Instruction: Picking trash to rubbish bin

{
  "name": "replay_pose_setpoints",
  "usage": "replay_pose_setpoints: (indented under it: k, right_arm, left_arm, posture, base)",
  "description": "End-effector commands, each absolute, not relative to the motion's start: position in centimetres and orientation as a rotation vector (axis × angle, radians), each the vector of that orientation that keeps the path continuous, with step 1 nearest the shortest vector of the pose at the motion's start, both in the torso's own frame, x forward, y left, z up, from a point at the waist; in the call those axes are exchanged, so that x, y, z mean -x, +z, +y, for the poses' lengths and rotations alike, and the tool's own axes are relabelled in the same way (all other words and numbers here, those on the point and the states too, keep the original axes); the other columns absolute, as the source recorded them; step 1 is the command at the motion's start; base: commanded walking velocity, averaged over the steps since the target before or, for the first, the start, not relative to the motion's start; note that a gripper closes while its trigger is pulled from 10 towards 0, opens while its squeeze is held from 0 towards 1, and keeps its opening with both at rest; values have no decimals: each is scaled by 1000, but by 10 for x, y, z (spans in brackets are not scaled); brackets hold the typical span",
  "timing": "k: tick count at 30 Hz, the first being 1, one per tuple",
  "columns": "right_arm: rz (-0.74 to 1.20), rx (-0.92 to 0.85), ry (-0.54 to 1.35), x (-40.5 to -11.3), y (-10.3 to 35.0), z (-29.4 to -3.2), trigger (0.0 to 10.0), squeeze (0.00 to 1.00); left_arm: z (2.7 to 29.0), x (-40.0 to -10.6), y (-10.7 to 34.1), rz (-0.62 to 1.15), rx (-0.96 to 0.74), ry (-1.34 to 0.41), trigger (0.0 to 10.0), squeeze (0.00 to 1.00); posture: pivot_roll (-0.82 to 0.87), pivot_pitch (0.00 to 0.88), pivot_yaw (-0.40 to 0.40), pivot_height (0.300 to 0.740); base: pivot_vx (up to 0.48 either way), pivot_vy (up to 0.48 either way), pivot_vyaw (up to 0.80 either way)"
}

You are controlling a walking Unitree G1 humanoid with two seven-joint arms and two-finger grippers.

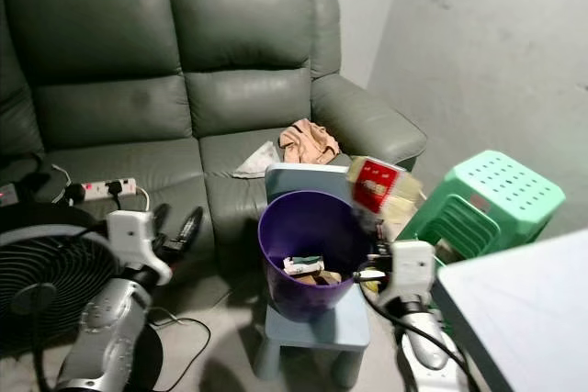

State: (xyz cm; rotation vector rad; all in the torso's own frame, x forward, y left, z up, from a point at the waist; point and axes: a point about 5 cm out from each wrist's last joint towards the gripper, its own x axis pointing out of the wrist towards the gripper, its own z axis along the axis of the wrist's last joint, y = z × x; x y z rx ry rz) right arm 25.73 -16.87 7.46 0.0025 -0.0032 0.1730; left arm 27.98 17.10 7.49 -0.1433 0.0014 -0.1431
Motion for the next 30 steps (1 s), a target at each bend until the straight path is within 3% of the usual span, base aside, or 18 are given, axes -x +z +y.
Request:
replay_pose_setpoints:
  k: [1,18,30]
  right_arm:
    - [14,15,141,-253,72,-183,10000,0]
    - [37,69,387,-273,74,-150,10000,0]
    - [99,134,504,-306,74,-146,10000,0]
  left_arm:
    - [155,-282,77,-3,144,-174,10000,0]
    - [147,-268,79,-18,144,-207,10000,0]
    - [109,-239,90,-21,181,-287,10000,0]
  posture:
    - [24,0,-94,740]
    - [74,0,-134,740]
    - [126,8,-202,740]
  base:
    - [0,0,0]
    - [0,0,0]
    - [0,0,0]
